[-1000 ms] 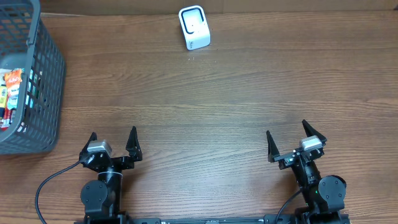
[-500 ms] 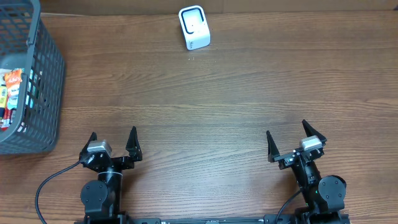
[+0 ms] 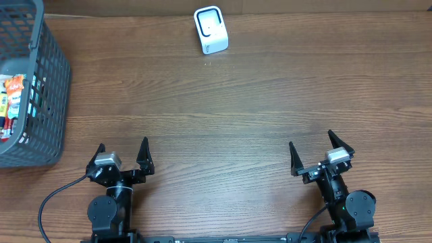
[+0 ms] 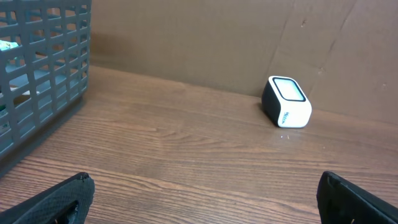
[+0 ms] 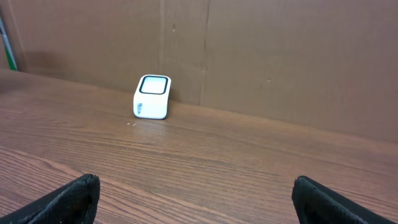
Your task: Scan the item barcode
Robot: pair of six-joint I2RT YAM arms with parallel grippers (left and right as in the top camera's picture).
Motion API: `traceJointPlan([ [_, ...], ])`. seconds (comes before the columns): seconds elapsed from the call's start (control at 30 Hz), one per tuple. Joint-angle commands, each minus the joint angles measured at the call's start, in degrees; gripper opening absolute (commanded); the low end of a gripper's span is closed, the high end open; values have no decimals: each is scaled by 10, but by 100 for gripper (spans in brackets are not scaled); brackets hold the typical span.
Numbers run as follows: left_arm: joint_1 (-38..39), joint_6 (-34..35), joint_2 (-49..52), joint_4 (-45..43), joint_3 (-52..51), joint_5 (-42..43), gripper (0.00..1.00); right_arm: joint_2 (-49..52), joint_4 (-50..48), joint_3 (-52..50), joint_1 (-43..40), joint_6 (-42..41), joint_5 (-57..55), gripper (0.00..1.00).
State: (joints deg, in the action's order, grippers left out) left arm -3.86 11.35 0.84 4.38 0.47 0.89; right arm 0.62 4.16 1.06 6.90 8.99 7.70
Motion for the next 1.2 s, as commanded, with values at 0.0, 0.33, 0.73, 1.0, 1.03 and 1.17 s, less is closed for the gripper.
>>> traceJointPlan([
  [0.0,5,-13,-6,1,-2,2,100,-4,-2,-6,1,1,5,100],
  [0.33,7,-13,-6,1,-2,2,100,-4,-2,-6,1,1,5,100],
  [0.73,5,-11,-6,-1,-2,-24,100,-4,-2,-6,1,1,5,100],
  [1.0,5,-24,-6,-57,42,57,100,-4,-2,-6,1,1,5,100],
  [1.03,5,-30,-6,-56,59,70,100,-4,-1,-6,1,1,5,100],
  [1.17,5,-59,-6,-23,142,92,100,-4,-2,-6,1,1,5,100],
])
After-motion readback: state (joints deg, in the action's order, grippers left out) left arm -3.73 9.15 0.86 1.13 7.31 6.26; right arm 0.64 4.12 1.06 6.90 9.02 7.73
